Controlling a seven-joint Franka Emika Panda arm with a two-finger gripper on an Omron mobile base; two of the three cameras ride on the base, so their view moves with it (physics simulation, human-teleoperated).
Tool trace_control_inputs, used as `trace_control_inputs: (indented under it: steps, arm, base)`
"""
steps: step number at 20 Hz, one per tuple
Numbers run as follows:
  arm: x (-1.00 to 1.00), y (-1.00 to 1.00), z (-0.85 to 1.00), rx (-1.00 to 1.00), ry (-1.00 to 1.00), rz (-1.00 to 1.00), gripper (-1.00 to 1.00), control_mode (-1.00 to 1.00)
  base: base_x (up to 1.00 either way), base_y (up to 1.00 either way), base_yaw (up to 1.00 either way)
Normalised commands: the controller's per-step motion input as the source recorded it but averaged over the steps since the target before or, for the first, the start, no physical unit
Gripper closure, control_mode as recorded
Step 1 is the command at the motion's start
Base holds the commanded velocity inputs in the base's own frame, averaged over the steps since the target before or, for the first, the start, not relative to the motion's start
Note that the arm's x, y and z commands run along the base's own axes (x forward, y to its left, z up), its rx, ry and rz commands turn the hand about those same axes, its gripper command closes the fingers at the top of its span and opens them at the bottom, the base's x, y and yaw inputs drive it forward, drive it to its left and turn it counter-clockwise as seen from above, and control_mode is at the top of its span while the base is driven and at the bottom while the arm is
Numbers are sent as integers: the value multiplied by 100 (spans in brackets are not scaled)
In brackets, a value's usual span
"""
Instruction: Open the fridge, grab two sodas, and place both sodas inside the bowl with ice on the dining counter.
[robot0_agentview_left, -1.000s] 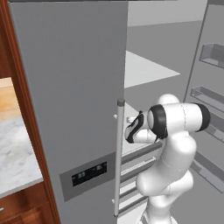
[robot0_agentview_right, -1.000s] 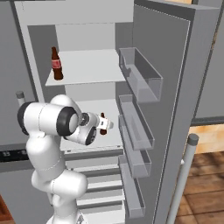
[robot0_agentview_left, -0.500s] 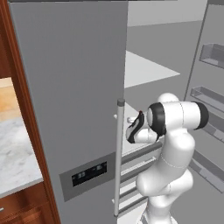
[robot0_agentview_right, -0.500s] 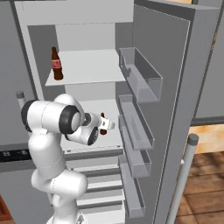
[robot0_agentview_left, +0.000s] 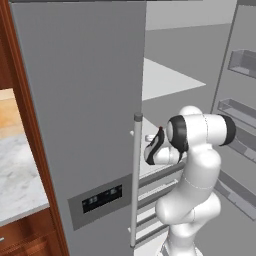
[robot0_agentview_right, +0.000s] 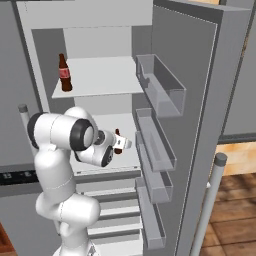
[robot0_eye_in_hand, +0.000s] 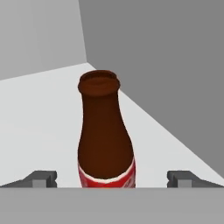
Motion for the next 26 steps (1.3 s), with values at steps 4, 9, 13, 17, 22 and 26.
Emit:
trace_control_inputs:
  steps: [4, 9, 13, 17, 22, 26]
  arm:
    - [14, 0, 0, 0, 0, 0, -100, -100]
    - [17, 0, -5, 0, 2, 0, -100, -100]
    - [7, 0, -17, 0, 0, 0, 100, -100]
    - [0, 0, -11, 0, 1, 0, 100, -100]
    - [-5, 0, -5, 0, 0, 0, 100, -100]
    - [-48, 0, 0, 0, -9, 0, 100, -100]
  base:
    - [0, 0, 0]
    - [0, 0, 0]
    - [0, 0, 0]
    - [0, 0, 0]
    - [0, 0, 0]
    - [0, 0, 0]
